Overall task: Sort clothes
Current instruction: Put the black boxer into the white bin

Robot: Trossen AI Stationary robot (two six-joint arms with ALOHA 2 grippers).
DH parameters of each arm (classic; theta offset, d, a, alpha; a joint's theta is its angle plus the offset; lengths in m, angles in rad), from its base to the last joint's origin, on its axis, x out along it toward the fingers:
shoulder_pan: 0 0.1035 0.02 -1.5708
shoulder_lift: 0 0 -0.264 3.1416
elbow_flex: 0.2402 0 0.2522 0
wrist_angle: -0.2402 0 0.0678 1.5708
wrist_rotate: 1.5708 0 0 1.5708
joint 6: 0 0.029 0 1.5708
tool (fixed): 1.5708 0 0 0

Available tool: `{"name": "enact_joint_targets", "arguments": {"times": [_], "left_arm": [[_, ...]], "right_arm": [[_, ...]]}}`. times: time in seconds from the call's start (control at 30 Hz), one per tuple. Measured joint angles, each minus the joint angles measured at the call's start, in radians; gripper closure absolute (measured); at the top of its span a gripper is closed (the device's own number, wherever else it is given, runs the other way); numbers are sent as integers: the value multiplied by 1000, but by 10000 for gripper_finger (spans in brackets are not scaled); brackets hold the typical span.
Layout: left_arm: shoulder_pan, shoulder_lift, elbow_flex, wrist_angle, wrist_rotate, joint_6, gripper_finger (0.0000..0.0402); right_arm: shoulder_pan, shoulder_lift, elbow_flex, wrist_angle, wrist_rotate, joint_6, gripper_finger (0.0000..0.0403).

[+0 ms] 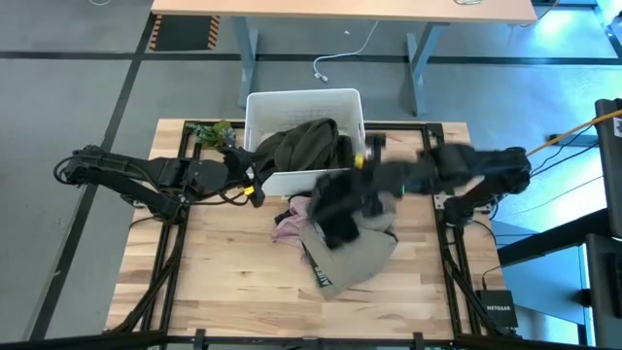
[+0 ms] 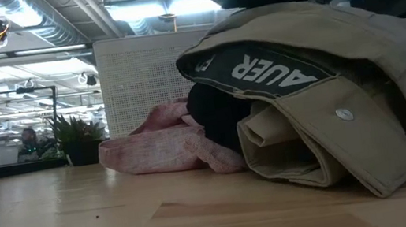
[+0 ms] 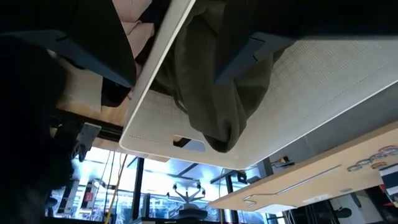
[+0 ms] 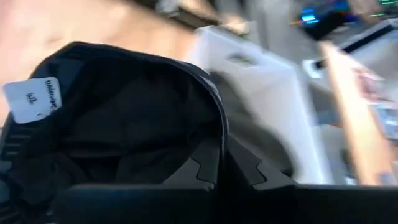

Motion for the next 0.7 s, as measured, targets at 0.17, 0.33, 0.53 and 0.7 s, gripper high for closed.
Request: {"name": "enact_joint_targets", "arguments": {"times": [0.17, 0.33, 0.53, 0.7], "left_arm": [[0, 0, 0, -20, 0, -4, 192], [0, 0, 0, -19, 0, -10, 192], [0, 0, 0, -19, 0, -11, 192], [0, 0, 0, -19, 0, -11, 192]], "right_arm": [[-197, -1, 93, 173, -94, -113, 382], [-395, -1, 116, 345, -159, -136, 378], [-566, 8, 72, 359, -208, -87, 383], [-636, 21, -45, 361, -296, -10, 373]]}}
